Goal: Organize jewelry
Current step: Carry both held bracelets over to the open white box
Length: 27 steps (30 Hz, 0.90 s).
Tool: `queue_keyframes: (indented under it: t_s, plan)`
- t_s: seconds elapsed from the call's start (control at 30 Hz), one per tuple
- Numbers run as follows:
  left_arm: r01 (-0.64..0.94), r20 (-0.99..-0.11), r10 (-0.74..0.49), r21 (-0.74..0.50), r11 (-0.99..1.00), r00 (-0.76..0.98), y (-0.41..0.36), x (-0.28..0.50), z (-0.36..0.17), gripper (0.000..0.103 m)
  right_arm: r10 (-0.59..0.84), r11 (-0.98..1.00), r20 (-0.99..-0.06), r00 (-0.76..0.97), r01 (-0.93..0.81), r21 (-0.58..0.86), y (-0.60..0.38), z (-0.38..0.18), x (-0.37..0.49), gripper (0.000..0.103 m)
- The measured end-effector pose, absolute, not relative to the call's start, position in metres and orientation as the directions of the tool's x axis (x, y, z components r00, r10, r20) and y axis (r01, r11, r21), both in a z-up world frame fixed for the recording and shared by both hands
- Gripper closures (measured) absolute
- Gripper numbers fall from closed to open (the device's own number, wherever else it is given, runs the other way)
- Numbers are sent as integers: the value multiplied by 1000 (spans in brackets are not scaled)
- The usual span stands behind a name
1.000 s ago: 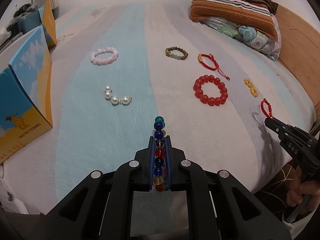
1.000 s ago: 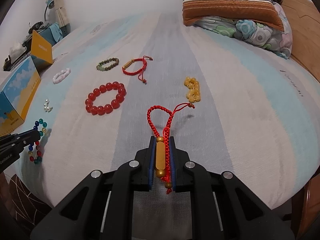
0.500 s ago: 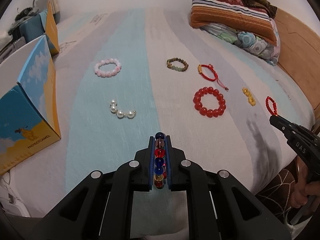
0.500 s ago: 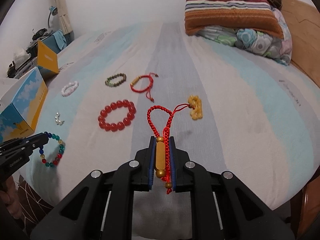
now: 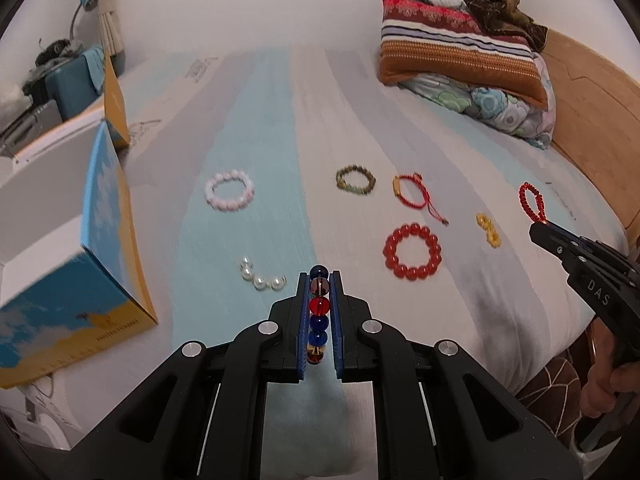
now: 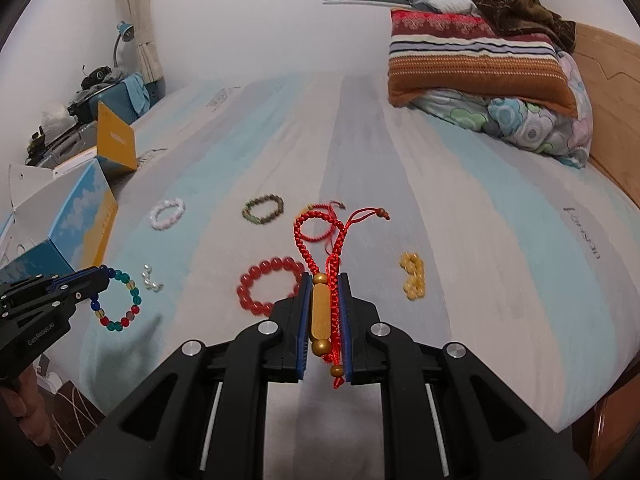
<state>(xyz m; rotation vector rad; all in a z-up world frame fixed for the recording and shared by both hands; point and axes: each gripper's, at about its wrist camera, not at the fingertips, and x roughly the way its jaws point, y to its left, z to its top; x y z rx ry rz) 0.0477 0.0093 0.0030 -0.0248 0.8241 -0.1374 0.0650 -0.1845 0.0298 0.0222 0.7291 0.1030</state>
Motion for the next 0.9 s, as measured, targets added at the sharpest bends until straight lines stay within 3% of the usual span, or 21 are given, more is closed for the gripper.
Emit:
queue_keyframes:
  t_s: [0.9]
  plan:
    - [-11,-635,-2,-15,1000,773,64,77,94,94,219,967,-614,758,-252,35,-81,95,102,91]
